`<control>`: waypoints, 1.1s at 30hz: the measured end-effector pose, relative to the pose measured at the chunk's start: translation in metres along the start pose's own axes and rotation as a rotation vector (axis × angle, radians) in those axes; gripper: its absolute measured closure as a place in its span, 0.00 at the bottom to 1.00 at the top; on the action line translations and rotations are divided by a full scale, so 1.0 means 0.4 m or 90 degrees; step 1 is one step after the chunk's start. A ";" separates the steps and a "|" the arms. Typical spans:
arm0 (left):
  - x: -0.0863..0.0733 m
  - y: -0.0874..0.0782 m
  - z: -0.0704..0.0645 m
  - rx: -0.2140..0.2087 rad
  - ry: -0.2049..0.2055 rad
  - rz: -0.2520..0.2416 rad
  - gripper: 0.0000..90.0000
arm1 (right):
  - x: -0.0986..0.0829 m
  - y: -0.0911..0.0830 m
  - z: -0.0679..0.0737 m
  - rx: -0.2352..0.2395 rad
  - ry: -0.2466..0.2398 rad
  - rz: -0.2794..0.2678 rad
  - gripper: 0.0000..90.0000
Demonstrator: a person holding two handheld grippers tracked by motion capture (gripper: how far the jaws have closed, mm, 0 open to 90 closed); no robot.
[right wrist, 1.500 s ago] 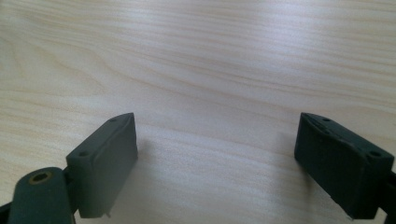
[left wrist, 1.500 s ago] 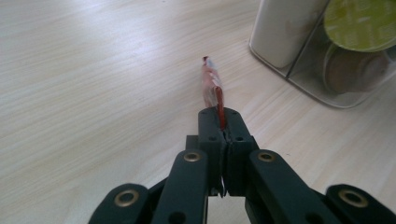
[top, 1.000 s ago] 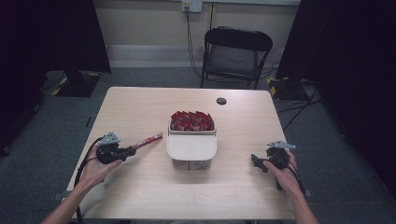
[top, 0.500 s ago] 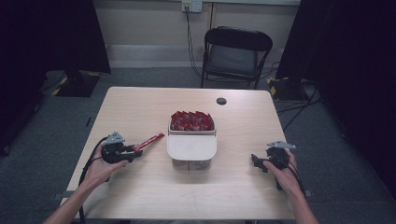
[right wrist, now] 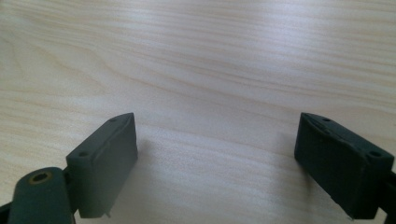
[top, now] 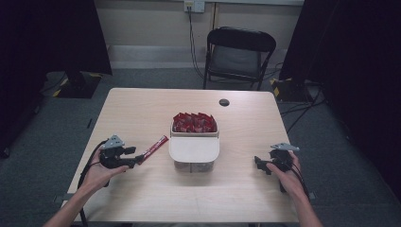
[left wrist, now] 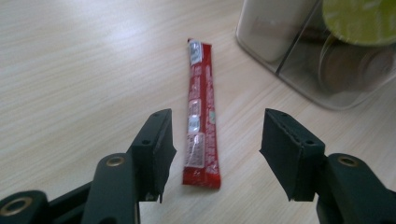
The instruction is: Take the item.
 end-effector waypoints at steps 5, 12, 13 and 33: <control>0.019 -0.010 0.007 0.001 -0.024 -0.032 0.47 | 0.000 0.000 0.000 0.000 0.000 0.000 0.14; 0.036 -0.045 0.049 0.027 -0.083 -0.071 0.46 | 0.000 0.000 0.000 0.000 0.000 0.000 0.14; 0.035 -0.049 0.056 0.029 -0.084 -0.071 0.45 | 0.000 0.000 0.000 0.000 0.000 0.000 0.14; -0.032 -0.081 0.189 0.150 -0.080 -0.012 0.37 | 0.000 0.000 0.000 0.000 0.000 0.000 0.14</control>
Point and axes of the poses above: each handheld gripper's, and its own axes: y roughly forward along the jaws, x roughly out of its top, z roughly to its left, the point moved 9 cm from there along y, roughly forward along the jaws, and after that the axes turned 11 degrees about -z, right-handed, at the moved point
